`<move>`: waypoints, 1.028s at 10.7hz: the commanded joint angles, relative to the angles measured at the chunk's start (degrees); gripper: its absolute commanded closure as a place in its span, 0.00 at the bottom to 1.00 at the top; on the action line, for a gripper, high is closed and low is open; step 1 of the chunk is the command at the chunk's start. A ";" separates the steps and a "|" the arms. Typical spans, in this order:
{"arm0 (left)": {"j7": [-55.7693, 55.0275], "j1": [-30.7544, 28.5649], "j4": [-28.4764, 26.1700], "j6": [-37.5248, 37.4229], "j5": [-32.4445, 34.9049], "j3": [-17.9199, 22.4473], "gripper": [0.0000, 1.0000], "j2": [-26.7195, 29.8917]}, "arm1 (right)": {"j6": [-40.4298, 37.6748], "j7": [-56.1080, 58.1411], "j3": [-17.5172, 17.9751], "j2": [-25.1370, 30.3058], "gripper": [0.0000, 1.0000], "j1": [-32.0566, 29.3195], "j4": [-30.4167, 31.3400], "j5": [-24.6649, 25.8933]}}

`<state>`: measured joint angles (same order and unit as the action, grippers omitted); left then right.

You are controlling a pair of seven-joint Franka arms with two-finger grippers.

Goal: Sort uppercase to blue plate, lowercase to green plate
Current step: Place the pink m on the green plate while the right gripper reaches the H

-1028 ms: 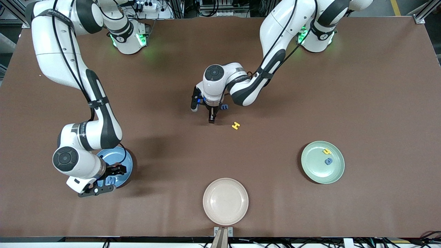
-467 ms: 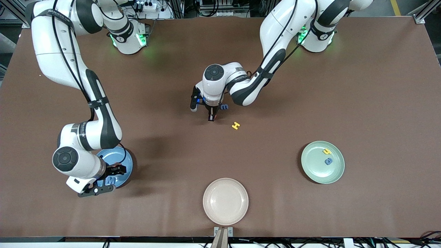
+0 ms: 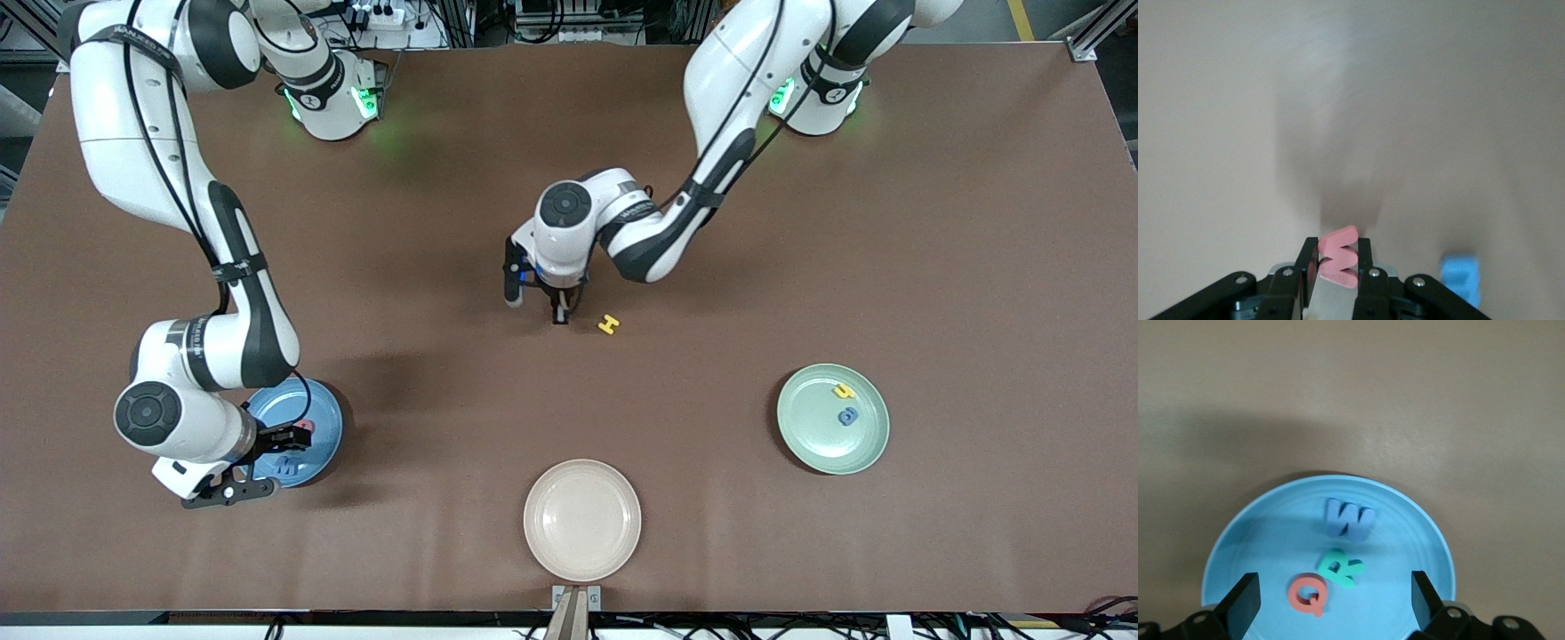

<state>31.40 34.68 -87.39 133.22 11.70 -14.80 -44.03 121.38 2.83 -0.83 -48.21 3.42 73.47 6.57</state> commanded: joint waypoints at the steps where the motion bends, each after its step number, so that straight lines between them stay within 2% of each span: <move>1: 1.29 -7.23 -1.82 -7.68 -4.65 1.17 1.00 8.06 | -1.05 -2.72 0.74 1.28 0.00 -0.17 0.71 -2.86; 3: 1.21 -12.60 -1.82 -12.35 -9.05 3.45 1.00 11.50 | -0.97 -11.12 1.62 1.28 0.00 2.71 0.45 -5.60; 4: 1.29 -14.45 -2.00 -13.85 -9.24 6.25 1.00 12.38 | -0.97 -17.35 1.71 1.28 0.00 5.52 0.36 -5.60; 6: 1.12 -18.14 -2.26 -15.71 -9.33 9.25 1.00 12.48 | -0.53 -27.66 1.62 0.76 0.00 12.19 -0.43 -5.17; 7: 1.12 -18.24 -2.52 -15.71 -9.42 12.49 1.00 12.48 | -0.09 -28.14 1.53 0.23 0.00 15.01 -1.65 -5.08; 11: 1.12 -19.74 -2.61 -15.62 -9.77 19.53 1.00 10.90 | 0.35 -24.90 1.45 -0.48 0.00 25.21 -3.76 -4.55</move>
<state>32.26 14.55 -89.68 118.08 3.53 2.76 -32.84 121.99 -23.84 1.11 -48.20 26.00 71.42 1.64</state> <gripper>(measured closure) 0.722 0.000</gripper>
